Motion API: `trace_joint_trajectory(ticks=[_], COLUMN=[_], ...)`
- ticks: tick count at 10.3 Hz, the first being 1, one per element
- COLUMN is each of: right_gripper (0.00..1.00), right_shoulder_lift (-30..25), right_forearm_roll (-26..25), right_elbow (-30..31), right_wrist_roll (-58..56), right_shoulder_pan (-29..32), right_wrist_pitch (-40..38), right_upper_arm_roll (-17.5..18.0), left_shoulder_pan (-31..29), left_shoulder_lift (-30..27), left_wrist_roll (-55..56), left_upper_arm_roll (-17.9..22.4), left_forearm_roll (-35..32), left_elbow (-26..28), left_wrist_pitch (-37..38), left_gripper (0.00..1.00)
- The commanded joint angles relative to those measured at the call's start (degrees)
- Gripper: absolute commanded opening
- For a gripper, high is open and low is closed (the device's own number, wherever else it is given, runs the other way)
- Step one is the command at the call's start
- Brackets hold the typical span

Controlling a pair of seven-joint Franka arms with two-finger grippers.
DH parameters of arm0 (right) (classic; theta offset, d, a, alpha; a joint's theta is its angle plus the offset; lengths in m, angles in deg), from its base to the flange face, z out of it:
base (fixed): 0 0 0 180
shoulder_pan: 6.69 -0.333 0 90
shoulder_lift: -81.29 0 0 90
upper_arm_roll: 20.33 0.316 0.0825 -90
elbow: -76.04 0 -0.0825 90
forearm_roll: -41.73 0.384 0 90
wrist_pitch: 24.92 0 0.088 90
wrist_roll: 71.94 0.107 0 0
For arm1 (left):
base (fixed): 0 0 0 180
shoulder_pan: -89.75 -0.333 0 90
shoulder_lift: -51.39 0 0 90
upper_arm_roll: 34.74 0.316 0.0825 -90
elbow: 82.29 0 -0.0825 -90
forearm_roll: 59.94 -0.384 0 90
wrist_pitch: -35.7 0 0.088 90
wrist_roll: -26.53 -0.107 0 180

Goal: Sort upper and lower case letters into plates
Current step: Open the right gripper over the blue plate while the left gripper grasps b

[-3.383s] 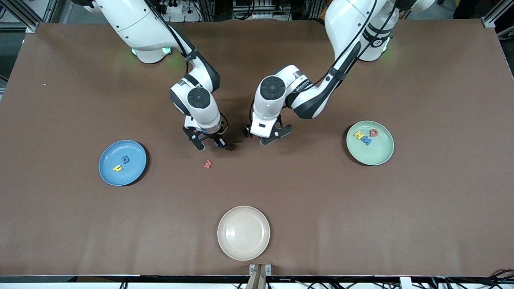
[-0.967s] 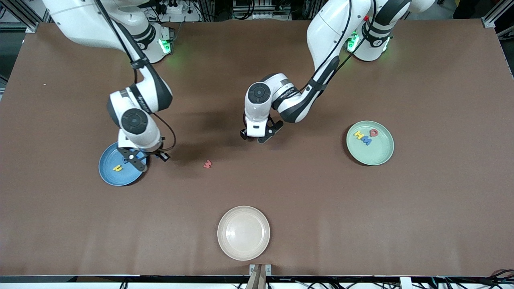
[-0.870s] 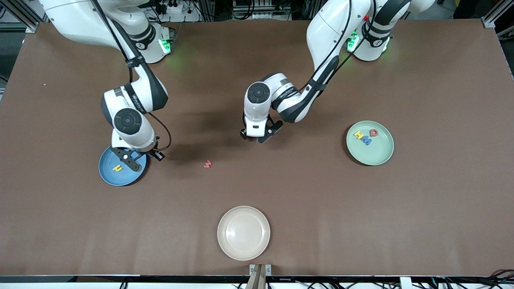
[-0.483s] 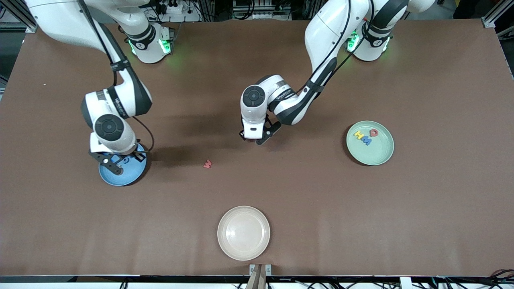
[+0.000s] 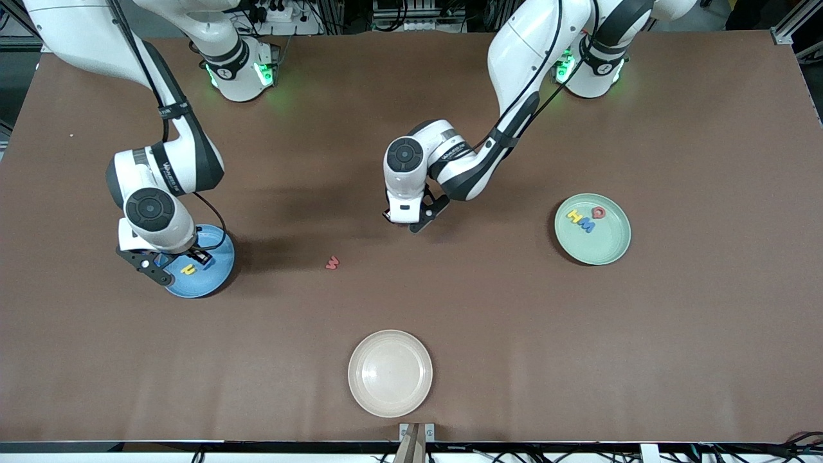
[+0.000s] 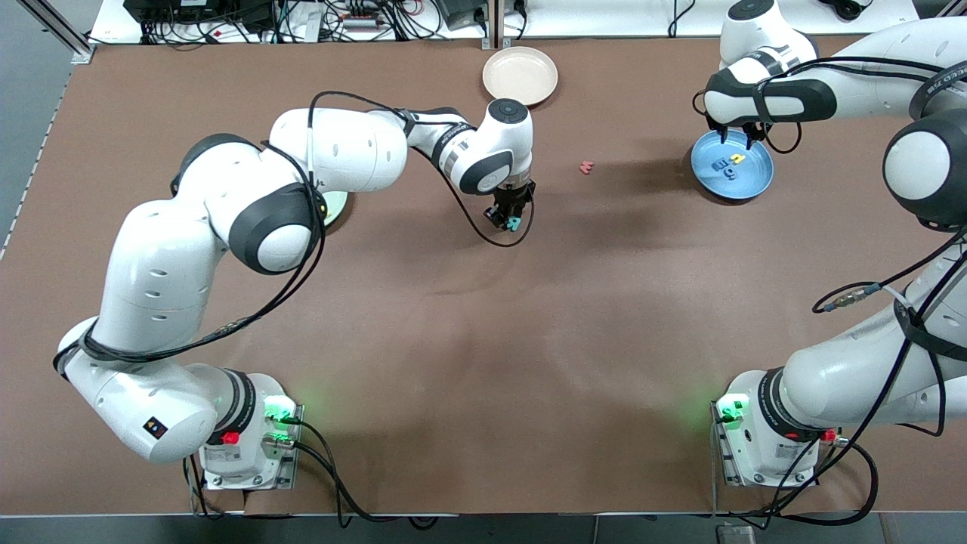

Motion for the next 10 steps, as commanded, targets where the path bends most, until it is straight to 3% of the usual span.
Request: trace_joint_trajectory(ticks=[1, 8, 10], right_gripper=[1.0, 1.0, 1.0], right_shoulder_lift=[0.3, -0.8, -2.5], right_forearm_roll=[-1.3, -0.7, 3.9], right_elbow=[-0.7, -1.2, -1.4], right_wrist_roll=[0.4, -1.9, -3.0], right_shoulder_pan=[0.1, 0.3, 0.3], right_wrist_pitch=[-1.7, -1.1, -1.5], right_upper_arm_roll=[0.2, 0.9, 1.9], left_shoulder_pan=[0.5, -2.0, -4.5], left_shoulder_lift=[2.2, 1.3, 0.1], left_wrist_roll=[1.6, -1.4, -5.1], left_upper_arm_roll=[0.5, 0.3, -0.2], left_forearm_roll=[-1.3, -1.0, -0.6], left_elbow=[-1.4, -2.7, -4.2], left_wrist_pitch=[-0.1, 3.8, 7.1], left_gripper=[0.25, 0.24, 0.23])
